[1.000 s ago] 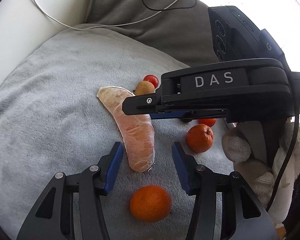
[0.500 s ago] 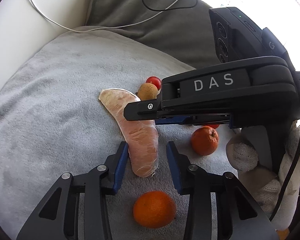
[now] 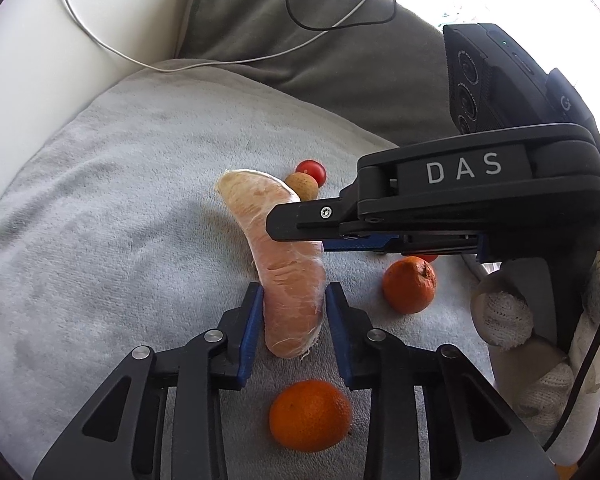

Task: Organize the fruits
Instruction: 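Lift the pomelo segment with the right gripper toward the plate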

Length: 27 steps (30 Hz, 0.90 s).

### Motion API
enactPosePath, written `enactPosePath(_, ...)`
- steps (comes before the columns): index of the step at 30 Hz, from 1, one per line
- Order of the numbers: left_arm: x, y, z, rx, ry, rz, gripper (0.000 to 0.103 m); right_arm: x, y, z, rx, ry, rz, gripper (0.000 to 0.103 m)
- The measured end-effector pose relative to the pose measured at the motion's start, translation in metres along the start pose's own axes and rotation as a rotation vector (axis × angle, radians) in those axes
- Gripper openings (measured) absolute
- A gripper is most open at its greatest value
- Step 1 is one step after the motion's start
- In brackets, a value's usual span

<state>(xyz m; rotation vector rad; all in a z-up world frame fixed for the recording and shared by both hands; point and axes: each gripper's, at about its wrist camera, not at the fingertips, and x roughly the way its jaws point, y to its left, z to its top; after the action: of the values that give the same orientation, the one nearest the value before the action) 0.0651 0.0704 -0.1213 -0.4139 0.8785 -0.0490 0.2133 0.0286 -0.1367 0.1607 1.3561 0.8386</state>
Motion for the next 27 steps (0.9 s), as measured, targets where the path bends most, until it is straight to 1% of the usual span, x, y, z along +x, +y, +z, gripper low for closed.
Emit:
enactPosePath(8,-0.014,-0.007,-0.003,0.018,-0.020,0.007,0.030,-0.019,-0.003,-0.004,0.002,-0.029,0.016,0.029)
enactPosePath(13,-0.021,-0.018,-0.004,0.038,-0.031,0.001,0.030,-0.041,-0.010,-0.010,0.006,-0.053,0.021,0.029)
enactPosePath(21,-0.027,-0.040,-0.004,0.069,-0.041,-0.022,0.029,-0.071,-0.023,-0.020,0.028,-0.095,0.020,0.029)
enactPosePath(27,-0.026,-0.064,-0.004,0.098,-0.045,-0.044,0.029,-0.090,-0.036,-0.024,0.051,-0.129,0.017,0.029)
